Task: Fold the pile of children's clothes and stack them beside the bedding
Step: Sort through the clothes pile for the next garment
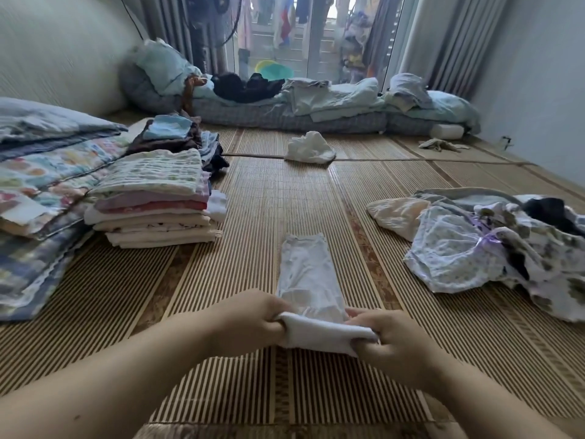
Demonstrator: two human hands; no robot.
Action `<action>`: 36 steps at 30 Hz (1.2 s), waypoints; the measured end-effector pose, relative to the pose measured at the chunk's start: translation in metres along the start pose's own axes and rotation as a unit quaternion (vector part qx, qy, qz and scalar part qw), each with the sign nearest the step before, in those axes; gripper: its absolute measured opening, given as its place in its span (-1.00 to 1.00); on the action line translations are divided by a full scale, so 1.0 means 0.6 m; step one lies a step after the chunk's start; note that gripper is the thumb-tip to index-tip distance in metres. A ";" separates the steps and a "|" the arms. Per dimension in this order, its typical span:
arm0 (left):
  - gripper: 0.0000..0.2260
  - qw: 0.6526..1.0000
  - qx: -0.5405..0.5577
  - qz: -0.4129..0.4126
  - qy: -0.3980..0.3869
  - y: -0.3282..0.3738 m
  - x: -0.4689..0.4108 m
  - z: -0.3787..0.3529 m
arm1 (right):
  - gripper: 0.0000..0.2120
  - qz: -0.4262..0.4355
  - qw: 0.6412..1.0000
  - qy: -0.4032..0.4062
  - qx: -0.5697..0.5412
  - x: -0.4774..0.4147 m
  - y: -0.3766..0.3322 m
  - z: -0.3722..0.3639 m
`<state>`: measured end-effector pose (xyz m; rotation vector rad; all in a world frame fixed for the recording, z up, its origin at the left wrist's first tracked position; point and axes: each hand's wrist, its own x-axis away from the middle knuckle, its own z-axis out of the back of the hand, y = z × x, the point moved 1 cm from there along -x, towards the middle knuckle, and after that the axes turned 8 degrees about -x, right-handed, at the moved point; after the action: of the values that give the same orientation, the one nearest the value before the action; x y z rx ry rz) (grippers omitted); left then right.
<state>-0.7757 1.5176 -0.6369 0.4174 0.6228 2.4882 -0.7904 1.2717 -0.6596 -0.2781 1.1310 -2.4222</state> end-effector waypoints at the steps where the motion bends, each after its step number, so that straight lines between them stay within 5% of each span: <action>1: -0.88 0.999 0.038 -0.002 0.007 0.003 0.005 0.005 | -0.75 -0.008 0.998 0.003 -0.061 0.003 -0.009 0.008; 4: -0.87 0.978 0.206 -0.023 -0.005 0.012 0.017 0.021 | -0.84 -0.004 0.965 -0.040 -0.258 0.003 -0.038 0.026; 7: -0.85 0.932 0.362 -0.029 -0.011 0.007 0.016 0.040 | -0.72 0.005 0.927 -0.040 -0.372 -0.020 -0.055 0.036; 12: -0.78 0.908 0.397 0.085 0.106 -0.021 -0.029 0.042 | -0.68 -0.095 0.904 0.132 -0.395 -0.096 -0.042 0.018; 16: -0.65 0.821 0.516 0.202 0.138 -0.038 -0.063 0.021 | -0.65 -0.211 0.891 0.162 -0.367 -0.134 -0.016 -0.015; 18: -0.50 0.806 0.531 0.230 0.124 -0.051 -0.075 0.012 | -0.45 -0.260 0.910 0.147 -0.289 -0.138 -0.001 -0.025; 21: -0.26 0.898 0.339 0.243 0.139 -0.065 -0.085 0.002 | -0.26 -0.237 0.941 0.179 -0.161 -0.133 0.000 -0.024; 25: -0.30 0.979 -0.018 0.125 0.157 -0.052 -0.089 -0.012 | -0.39 -0.122 0.979 0.155 0.054 -0.121 -0.015 -0.038; 27: -0.42 0.985 -0.144 0.054 0.080 -0.045 -0.089 -0.026 | -0.52 -0.089 0.985 0.094 0.113 -0.117 -0.024 -0.052; 30: -0.51 0.977 -0.200 0.069 -0.033 -0.046 -0.081 -0.038 | -0.57 -0.125 0.983 0.024 0.134 -0.105 -0.027 -0.058; 36: -0.46 0.936 -0.330 0.115 -0.040 0.004 -0.070 -0.026 | -0.14 -0.244 0.960 0.066 0.117 -0.069 -0.024 -0.025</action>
<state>-0.7492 1.4867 -0.6553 0.3344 -0.3261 2.6872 -0.7637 1.3099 -0.6580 -0.3584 0.8920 -3.0196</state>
